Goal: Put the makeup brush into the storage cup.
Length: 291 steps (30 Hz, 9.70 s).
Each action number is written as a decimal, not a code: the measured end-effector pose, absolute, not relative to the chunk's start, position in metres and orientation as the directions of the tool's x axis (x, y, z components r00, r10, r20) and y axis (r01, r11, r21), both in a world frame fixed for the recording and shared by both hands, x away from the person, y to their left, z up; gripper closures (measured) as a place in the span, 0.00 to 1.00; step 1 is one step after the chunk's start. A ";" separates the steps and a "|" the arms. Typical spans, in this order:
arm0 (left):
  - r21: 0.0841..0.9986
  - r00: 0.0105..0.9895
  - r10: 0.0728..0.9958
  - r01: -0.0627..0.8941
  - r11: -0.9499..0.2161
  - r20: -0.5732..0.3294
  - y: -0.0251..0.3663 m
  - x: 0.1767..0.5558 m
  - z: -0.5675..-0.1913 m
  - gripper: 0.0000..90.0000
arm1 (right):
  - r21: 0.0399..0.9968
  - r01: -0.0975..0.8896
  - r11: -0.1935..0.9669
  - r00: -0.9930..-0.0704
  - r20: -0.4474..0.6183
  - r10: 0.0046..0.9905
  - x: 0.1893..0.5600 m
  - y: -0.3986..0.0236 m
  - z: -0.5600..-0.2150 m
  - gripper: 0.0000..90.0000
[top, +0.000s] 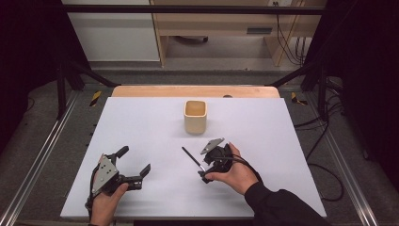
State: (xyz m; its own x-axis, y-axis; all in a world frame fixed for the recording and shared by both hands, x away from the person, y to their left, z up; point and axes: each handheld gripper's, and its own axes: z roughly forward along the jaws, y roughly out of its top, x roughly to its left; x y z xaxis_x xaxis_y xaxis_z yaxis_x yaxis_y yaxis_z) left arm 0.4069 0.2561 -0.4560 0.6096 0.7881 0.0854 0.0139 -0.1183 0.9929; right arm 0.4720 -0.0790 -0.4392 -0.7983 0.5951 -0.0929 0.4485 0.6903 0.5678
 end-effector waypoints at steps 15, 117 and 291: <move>0.992 0.616 0.783 0.013 -0.128 0.093 0.255 0.407 -0.456 0.00 | 0.546 0.467 0.696 -0.804 -0.064 0.591 0.480 -0.063 -0.452 0.08; 0.858 0.713 0.568 -0.095 -0.504 0.412 0.173 0.425 -0.422 0.01 | 0.389 0.476 0.789 -0.855 -0.005 0.518 0.511 -0.089 -0.389 0.93; 0.483 0.577 0.203 -0.386 -0.786 0.791 0.095 0.435 -0.415 0.93 | 0.530 0.411 0.742 -0.846 -0.082 0.527 0.516 -0.078 -0.310 0.43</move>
